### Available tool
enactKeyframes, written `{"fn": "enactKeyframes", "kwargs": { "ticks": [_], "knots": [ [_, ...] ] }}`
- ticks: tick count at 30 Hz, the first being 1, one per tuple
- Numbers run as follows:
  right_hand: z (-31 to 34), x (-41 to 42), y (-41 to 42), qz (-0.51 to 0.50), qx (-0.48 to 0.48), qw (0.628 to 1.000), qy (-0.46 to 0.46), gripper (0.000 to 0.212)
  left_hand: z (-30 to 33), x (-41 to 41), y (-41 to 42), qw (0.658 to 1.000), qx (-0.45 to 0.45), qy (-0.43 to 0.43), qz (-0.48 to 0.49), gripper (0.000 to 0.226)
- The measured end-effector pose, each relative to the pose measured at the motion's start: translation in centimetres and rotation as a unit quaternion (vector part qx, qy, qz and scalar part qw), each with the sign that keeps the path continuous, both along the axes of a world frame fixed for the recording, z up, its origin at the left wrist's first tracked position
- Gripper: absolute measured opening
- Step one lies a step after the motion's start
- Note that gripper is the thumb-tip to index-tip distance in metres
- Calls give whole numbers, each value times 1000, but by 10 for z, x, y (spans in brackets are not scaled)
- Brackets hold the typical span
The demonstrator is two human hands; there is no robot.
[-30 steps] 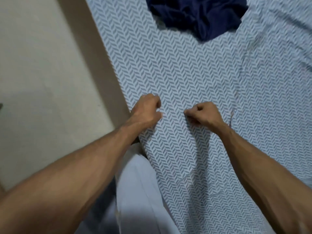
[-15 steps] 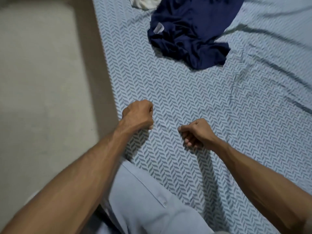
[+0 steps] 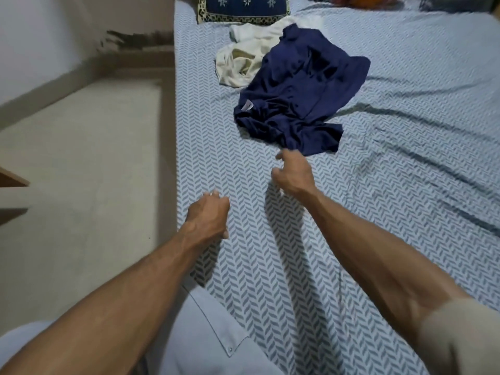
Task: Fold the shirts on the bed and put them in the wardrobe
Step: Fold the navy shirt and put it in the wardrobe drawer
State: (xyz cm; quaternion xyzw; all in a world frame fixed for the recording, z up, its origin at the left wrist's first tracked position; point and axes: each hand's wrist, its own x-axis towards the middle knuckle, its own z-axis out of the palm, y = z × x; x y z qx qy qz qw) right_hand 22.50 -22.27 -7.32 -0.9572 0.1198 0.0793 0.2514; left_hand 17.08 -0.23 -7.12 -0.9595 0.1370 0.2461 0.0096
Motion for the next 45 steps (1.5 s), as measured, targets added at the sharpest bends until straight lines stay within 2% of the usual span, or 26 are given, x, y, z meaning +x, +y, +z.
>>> {"fn": "enactKeyframes", "kwargs": {
  "ticks": [2,5,7,9,12,15,17,20,23,25,28,31,34,36,40,41,43,45],
  "knots": [
    [-3,31,2,9,-53,998,-17,45,4,6,-1,1000,-4,8,0,31],
    [-11,70,1,-41,-64,997,-4,60,6,14,-6,1000,3,19,-7,37],
    [-18,86,-4,-77,-39,996,9,62,1,17,-10,1000,3,6,-18,41],
    [-23,92,-6,-132,4,991,-2,48,-2,18,-11,1000,-5,3,-20,36],
    [-19,76,6,-183,42,981,-46,24,-5,16,-7,999,-27,36,-1,44],
    [-4,28,28,-133,62,984,-100,1,-3,13,3,997,-61,49,26,44],
    [4,-17,38,-81,94,984,-130,4,1,5,13,991,-117,37,50,54],
    [22,-77,39,-4,139,971,-193,4,18,-9,23,950,-276,41,140,75],
    [54,-119,31,74,196,955,-209,8,39,-27,4,916,-365,-28,166,95],
    [80,-132,23,82,227,948,-208,11,48,-35,-15,904,-391,-76,157,89],
    [131,-141,2,58,254,940,-221,6,64,-41,-35,899,-392,-137,141,46],
    [177,-144,-23,9,247,932,-267,8,102,-44,-42,870,-424,-158,195,20],
    [223,-143,-46,-18,210,936,-283,14,163,-40,-42,835,-476,-195,195,11],
    [264,-145,-57,27,197,946,-257,18,211,-36,-37,823,-488,-233,174,1],
    [346,-153,-79,139,91,970,-180,33,290,-26,-19,806,-500,-286,139,11],
    [367,-156,-83,155,42,973,-164,37,310,-26,-12,804,-502,-294,121,14],
    [396,-162,-91,164,-26,974,-156,43,346,-27,-1,827,-488,-273,61,24],
    [414,-162,-93,159,-25,966,-203,18,378,-33,6,868,-434,-241,-4,35]
  ]
}}
